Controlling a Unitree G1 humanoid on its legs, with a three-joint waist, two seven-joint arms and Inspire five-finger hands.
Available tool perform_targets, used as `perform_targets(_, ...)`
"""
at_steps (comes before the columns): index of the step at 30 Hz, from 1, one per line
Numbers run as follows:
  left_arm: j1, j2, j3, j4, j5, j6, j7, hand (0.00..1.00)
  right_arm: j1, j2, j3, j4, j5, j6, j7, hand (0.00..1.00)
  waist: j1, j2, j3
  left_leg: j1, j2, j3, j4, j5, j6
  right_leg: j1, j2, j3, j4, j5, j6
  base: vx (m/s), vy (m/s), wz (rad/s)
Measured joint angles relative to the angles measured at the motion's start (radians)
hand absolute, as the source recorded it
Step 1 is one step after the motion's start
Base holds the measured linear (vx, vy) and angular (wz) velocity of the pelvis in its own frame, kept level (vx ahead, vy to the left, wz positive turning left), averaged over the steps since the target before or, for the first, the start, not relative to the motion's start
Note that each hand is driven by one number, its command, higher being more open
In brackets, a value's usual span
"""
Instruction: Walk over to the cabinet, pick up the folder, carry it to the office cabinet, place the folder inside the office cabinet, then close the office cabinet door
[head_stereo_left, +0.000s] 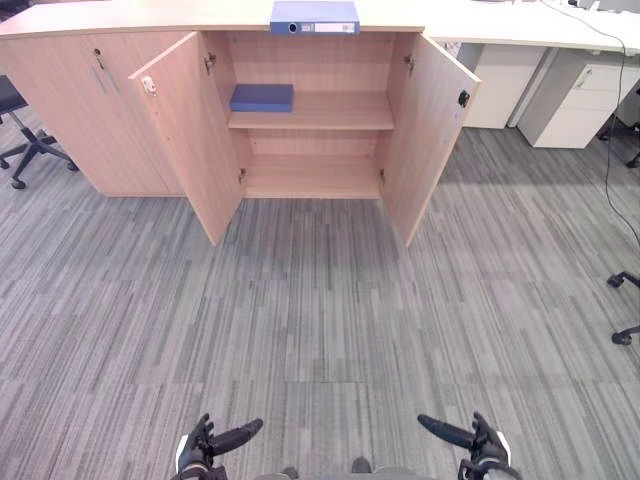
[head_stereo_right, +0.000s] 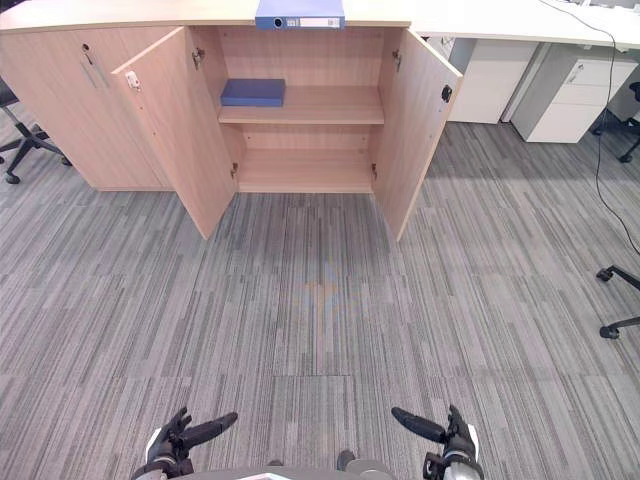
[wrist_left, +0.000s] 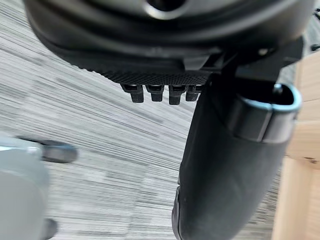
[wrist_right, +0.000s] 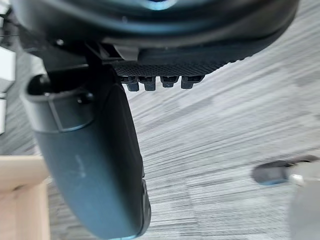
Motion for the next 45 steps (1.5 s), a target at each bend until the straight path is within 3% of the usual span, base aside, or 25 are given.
perform_targets(14, 0.030, 0.012, -0.002, -0.085, 0.000, -0.009, -0.021, 1.00, 0.001, -0.015, 0.000, -0.054, -0.006, -0.004, 0.010, 1.00, -0.008, 0.002, 0.027, 0.010, -0.007, 0.003, -0.017, 0.003, 0.005, 0.014, -0.008, -0.008, -0.020, 0.006, 0.006, -0.01, 0.000, 0.00)
perform_targets(17, 0.031, 0.011, -0.002, -0.130, -0.002, -0.011, -0.020, 1.00, -0.005, -0.015, 0.000, -0.083, -0.005, -0.005, 0.005, 1.00, -0.006, -0.001, 0.043, -0.026, -0.009, 0.012, -0.007, 0.002, 0.006, -0.016, -0.011, -0.008, -0.020, 0.011, 0.007, -0.05, 0.008, -0.03)
perform_targets(21, 0.026, -0.001, -0.002, -0.183, -0.023, -0.012, -0.011, 1.00, -0.045, -0.015, 0.000, -0.123, 0.005, -0.004, -0.011, 1.00, -0.001, 0.003, 0.074, -0.112, -0.003, 0.065, 0.073, -0.051, 0.023, -0.084, -0.016, 0.009, -0.001, -0.003, 0.025, 0.01, 0.032, -0.13)
perform_targets(24, 0.027, -0.006, -0.002, -0.217, -0.041, -0.011, 0.000, 1.00, -0.071, -0.014, 0.003, -0.133, 0.006, -0.004, -0.021, 1.00, 0.001, 0.004, 0.095, -0.143, -0.004, 0.090, 0.180, -0.136, 0.045, -0.153, -0.027, 0.023, 0.171, -0.093, 0.055, 0.12, 0.063, -0.21)
perform_targets(26, 0.027, -0.004, -0.002, -0.223, -0.043, -0.011, 0.013, 1.00, -0.087, -0.009, 0.008, -0.139, 0.008, -0.004, -0.022, 1.00, 0.003, 0.010, 0.104, -0.131, -0.004, 0.096, 0.204, -0.182, 0.068, -0.243, -0.040, -0.016, 0.386, -0.128, 0.080, 0.20, 0.090, -0.24)
perform_targets(27, 0.014, 0.000, -0.006, -0.232, -0.044, -0.011, 0.020, 1.00, -0.096, -0.006, 0.021, -0.153, 0.016, -0.005, -0.025, 1.00, -0.003, 0.010, 0.124, -0.095, -0.007, 0.092, 0.205, -0.194, 0.077, -0.332, -0.057, -0.058, 0.585, -0.136, 0.093, 0.14, 0.054, 0.01)
perform_targets(29, 0.005, 0.017, -0.029, -0.239, -0.049, -0.012, 0.029, 1.00, -0.077, -0.006, 0.038, -0.167, 0.029, -0.006, -0.026, 1.00, -0.002, 0.021, 0.138, -0.038, -0.007, 0.088, 0.194, -0.221, 0.079, -0.385, -0.062, -0.101, 0.633, -0.187, 0.055, 0.34, 0.054, 0.06)
perform_targets(30, -0.010, 0.028, -0.038, -0.239, -0.050, -0.012, 0.035, 1.00, -0.076, -0.008, 0.048, -0.167, 0.034, -0.008, -0.026, 1.00, -0.008, 0.023, 0.145, 0.000, -0.001, 0.075, 0.170, -0.227, 0.078, -0.412, -0.049, -0.122, 0.566, -0.190, 0.046, 0.46, 0.033, 0.20)
perform_targets(32, -0.058, 0.034, -0.042, -0.237, -0.058, -0.015, 0.043, 1.00, -0.079, -0.011, 0.048, -0.169, 0.042, -0.008, -0.028, 1.00, -0.036, 0.040, 0.166, 0.045, 0.029, 0.028, 0.116, -0.226, 0.074, -0.460, -0.001, -0.142, 0.404, -0.144, 0.005, 0.48, -0.045, 0.69)
perform_targets(34, -0.103, 0.033, -0.044, -0.231, -0.060, -0.019, 0.045, 1.00, -0.072, -0.016, 0.048, -0.173, 0.044, -0.008, -0.035, 1.00, -0.055, 0.046, 0.180, 0.095, 0.047, -0.009, 0.077, -0.229, 0.042, -0.493, 0.029, -0.142, 0.192, 0.053, -0.012, 0.62, -0.106, 0.89)
perform_targets(35, -0.110, 0.029, -0.045, -0.229, -0.059, -0.020, 0.044, 1.00, -0.064, -0.017, 0.047, -0.174, 0.043, -0.008, -0.040, 1.00, -0.064, 0.045, 0.179, 0.123, 0.051, -0.022, 0.074, -0.242, 0.016, -0.478, 0.021, -0.139, 0.174, 0.202, -0.050, 0.61, -0.133, 0.55)
perform_targets(36, -0.130, 0.015, -0.043, -0.213, -0.059, -0.025, 0.044, 1.00, -0.085, -0.024, 0.044, -0.175, 0.043, -0.004, -0.045, 1.00, -0.064, 0.081, 0.189, 0.123, 0.085, -0.023, 0.098, -0.232, -0.025, -0.495, 0.033, -0.163, 0.265, 0.135, -0.090, 0.48, -0.115, 0.43)
perform_targets(37, -0.141, 0.014, -0.045, -0.207, -0.058, -0.024, 0.039, 1.00, -0.086, -0.022, 0.044, -0.188, 0.043, -0.005, -0.047, 1.00, -0.066, 0.075, 0.192, 0.119, 0.080, -0.024, 0.128, -0.211, -0.060, -0.498, 0.022, -0.168, 0.314, 0.089, -0.085, 0.71, -0.213, 0.41)
perform_targets(38, -0.141, -0.003, -0.048, -0.201, -0.057, -0.024, 0.038, 1.00, -0.080, -0.020, 0.045, -0.208, 0.042, -0.005, -0.041, 1.00, -0.072, 0.074, 0.193, 0.088, 0.077, -0.005, 0.281, -0.144, -0.107, -0.448, 0.003, -0.187, 0.363, 0.011, -0.087, 0.58, -0.198, 0.50)
perform_targets(39, -0.137, -0.012, -0.048, -0.200, -0.056, -0.024, 0.038, 1.00, -0.074, -0.020, 0.048, -0.215, 0.042, -0.005, -0.040, 1.00, -0.073, 0.072, 0.194, 0.061, 0.081, 0.005, 0.391, -0.105, -0.113, -0.405, -0.001, -0.192, 0.354, -0.011, -0.089, 0.73, -0.257, 0.46)
perform_targets(40, -0.122, -0.020, -0.048, -0.204, -0.056, -0.025, 0.036, 1.00, -0.072, -0.018, 0.056, -0.219, 0.042, -0.005, -0.038, 1.00, -0.068, 0.070, 0.195, 0.001, 0.099, 0.015, 0.579, -0.019, -0.124, -0.328, 0.003, -0.192, 0.320, -0.033, -0.092, 0.48, -0.172, 0.18)
perform_targets(41, -0.099, -0.025, -0.046, -0.221, -0.056, -0.031, 0.029, 1.00, -0.073, -0.011, 0.073, -0.235, 0.042, -0.007, -0.041, 1.00, -0.054, 0.063, 0.201, -0.099, 0.157, 0.059, 0.841, -0.029, -0.112, -0.231, 0.031, -0.188, 0.253, -0.046, -0.099, 0.67, -0.198, -0.08)
perform_targets(42, -0.094, -0.025, -0.042, -0.228, -0.056, -0.033, 0.024, 1.00, -0.076, 0.004, 0.084, -0.263, 0.043, -0.010, -0.043, 1.00, -0.026, 0.067, 0.199, -0.201, 0.205, 0.105, 1.009, -0.078, -0.087, -0.153, 0.052, -0.175, 0.195, -0.050, -0.106, 0.52, -0.131, -0.23)
perform_targets(43, -0.095, -0.027, -0.042, -0.231, -0.056, -0.032, 0.024, 1.00, -0.077, 0.013, 0.086, -0.278, 0.043, -0.013, -0.042, 1.00, -0.015, 0.059, 0.203, -0.251, 0.221, 0.125, 1.047, -0.094, -0.079, -0.118, 0.057, -0.169, 0.169, -0.051, -0.107, 0.50, -0.106, -0.24)
perform_targets(45, -0.093, -0.037, -0.044, -0.244, -0.056, -0.031, 0.023, 1.00, -0.080, 0.030, 0.087, -0.314, 0.045, -0.021, -0.042, 1.00, 0.012, 0.041, 0.212, -0.381, 0.229, 0.184, 1.004, -0.136, -0.025, -0.023, 0.059, -0.155, 0.082, -0.052, -0.108, 0.37, -0.040, -0.18)
